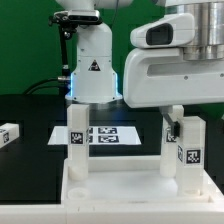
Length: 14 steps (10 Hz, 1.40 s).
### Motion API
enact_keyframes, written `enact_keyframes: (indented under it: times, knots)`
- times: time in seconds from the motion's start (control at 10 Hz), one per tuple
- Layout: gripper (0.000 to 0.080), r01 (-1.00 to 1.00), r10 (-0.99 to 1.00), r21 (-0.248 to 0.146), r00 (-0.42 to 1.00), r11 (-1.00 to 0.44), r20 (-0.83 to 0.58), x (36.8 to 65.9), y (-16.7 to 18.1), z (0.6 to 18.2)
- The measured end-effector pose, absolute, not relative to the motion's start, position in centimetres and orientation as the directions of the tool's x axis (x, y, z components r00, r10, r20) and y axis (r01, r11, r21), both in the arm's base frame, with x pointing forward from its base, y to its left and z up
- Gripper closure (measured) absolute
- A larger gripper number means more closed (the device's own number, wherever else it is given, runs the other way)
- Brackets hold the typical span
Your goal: Assemble desk
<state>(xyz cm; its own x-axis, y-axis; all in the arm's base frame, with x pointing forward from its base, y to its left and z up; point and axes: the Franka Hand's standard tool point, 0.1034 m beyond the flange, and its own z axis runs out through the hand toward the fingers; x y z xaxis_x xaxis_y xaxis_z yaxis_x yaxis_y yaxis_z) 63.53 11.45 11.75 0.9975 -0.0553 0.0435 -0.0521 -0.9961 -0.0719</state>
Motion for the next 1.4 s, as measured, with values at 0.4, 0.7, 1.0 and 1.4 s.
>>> enact_keyframes:
  times: [0.4,0.7,1.0,1.4]
  knots:
    - [0.0514,-0.32,-0.323,-0.082,0.946,-0.944,0.036,63.7,11.1,11.7]
    - [0.0514,-0.747,-0.75,-0.136,0.66,-0.651,-0.032,63.8,10.3,11.5]
    - [0.0513,-0.876,-0.877,-0.128,0.476,-0.466,-0.066,63.8,10.4,11.5]
    - [0.0512,-0.982,-0.97,-0.103,-0.135,0.158,-0.201,63.7,10.9,11.4]
